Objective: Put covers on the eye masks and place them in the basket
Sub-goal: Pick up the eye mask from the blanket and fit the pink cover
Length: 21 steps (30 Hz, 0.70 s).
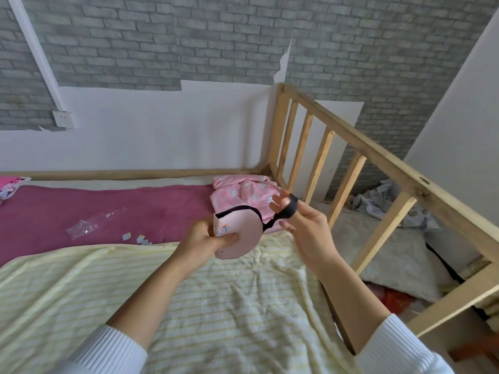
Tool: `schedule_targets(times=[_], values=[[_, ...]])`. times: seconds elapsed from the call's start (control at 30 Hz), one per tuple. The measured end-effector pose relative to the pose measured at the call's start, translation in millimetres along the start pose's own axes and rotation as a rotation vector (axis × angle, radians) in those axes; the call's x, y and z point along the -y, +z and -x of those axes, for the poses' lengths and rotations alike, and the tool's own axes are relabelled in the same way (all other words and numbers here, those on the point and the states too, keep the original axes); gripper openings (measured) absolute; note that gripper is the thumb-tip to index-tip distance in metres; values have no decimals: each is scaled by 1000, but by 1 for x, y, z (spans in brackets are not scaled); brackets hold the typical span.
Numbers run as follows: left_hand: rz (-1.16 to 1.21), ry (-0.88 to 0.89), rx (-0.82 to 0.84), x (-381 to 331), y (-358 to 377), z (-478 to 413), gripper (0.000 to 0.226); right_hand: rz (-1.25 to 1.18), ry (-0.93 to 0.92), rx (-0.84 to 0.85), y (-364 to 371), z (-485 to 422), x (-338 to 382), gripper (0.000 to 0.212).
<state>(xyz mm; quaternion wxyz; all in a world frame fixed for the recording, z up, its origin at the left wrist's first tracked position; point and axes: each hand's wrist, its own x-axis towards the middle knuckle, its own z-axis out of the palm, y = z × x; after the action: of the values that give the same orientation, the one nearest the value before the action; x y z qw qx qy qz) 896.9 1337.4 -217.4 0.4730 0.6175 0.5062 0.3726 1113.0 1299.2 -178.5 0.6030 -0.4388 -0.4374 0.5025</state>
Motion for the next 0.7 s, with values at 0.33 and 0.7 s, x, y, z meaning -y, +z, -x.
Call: schedule_targets(times=[0.33,0.7], values=[[26,22,115,-2,0,3,36,662,-133,136,12,-1,1,12],[-28,222,-84,-29,18,18,10,1241,-415,-84,22,3,-16,27]])
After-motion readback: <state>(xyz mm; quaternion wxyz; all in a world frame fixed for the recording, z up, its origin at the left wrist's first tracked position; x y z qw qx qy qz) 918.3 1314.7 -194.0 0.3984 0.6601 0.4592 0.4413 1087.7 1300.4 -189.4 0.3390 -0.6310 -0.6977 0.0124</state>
